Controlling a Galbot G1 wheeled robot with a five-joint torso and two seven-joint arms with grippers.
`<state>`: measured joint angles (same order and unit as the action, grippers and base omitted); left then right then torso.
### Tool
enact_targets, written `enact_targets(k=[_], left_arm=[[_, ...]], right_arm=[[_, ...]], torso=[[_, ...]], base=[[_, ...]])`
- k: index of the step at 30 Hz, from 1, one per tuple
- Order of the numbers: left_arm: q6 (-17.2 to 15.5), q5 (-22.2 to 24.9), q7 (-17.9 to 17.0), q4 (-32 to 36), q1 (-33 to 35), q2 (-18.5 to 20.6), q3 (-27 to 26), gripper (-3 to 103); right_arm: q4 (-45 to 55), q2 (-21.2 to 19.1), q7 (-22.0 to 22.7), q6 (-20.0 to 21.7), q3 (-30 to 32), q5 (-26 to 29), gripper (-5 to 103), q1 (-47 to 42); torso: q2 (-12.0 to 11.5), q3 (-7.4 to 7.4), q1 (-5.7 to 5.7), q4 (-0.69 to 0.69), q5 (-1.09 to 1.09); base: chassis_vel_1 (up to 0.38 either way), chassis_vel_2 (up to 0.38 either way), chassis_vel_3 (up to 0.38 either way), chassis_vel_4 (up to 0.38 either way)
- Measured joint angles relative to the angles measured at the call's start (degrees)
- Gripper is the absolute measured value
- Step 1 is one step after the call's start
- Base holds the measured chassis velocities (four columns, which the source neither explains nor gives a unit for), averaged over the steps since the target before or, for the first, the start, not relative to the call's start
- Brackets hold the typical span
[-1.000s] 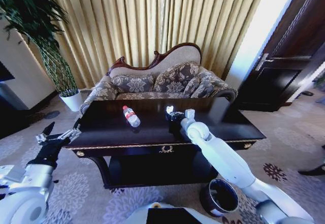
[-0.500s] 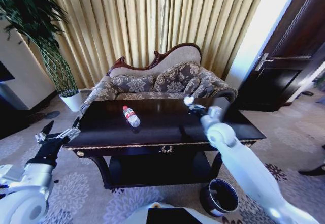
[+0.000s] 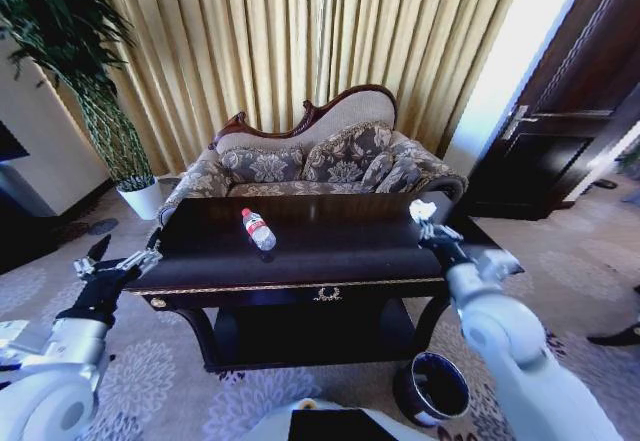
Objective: Move to the front of the table and place the trash on the table into the trash bin.
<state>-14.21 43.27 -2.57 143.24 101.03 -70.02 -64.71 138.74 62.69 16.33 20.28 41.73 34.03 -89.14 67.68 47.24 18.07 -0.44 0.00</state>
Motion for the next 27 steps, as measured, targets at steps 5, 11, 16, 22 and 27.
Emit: enact_targets(k=[5, 11, 16, 22, 27], left_arm=[[0.0, -0.1, 0.0, 0.0, 0.0, -0.1, 0.8, 100], [0.0, -0.2, 0.1, 0.0, 0.1, -0.2, 1.0, 100], [0.1, -0.2, 0.1, 0.0, 0.3, -0.4, 0.7, 100], [0.8, -0.3, 0.2, 0.0, 0.7, -0.6, 0.5, 100], [0.9, -0.3, 0.4, 0.0, 0.7, -0.7, 0.5, 100]], right_arm=[[1.7, 1.4, -0.4, -0.5, 0.1, -2.3, 0, -1.8], [2.8, 2.1, -0.3, -0.2, -0.9, -2.4, 0, -1.8], [2.9, 2.3, -0.2, 0.0, -1.1, -2.6, 0, -1.8], [3.0, 2.4, -0.2, 0.0, -1.1, -2.6, 0, -1.8], [3.0, 3.1, -0.2, 0.0, -1.4, -3.1, 0, -2.3]], torso=[[0.0, 0.01, 0.01, 0.01, 0.0], [0.0, 0.01, 0.0, 0.02, 0.0], [0.0, 0.01, 0.02, 0.01, 0.0], [0.0, 0.02, 0.02, 0.01, 0.0], [0.0, 0.01, 0.02, 0.0, 0.0]], base=[[0.0, 0.0, 0.0, 0.0], [0.0, 0.0, 0.0, 0.0], [0.0, 0.0, 0.0, 0.0], [0.02, -0.017, -0.016, 0.023], [0.092, -0.087, -0.072, 0.089]])
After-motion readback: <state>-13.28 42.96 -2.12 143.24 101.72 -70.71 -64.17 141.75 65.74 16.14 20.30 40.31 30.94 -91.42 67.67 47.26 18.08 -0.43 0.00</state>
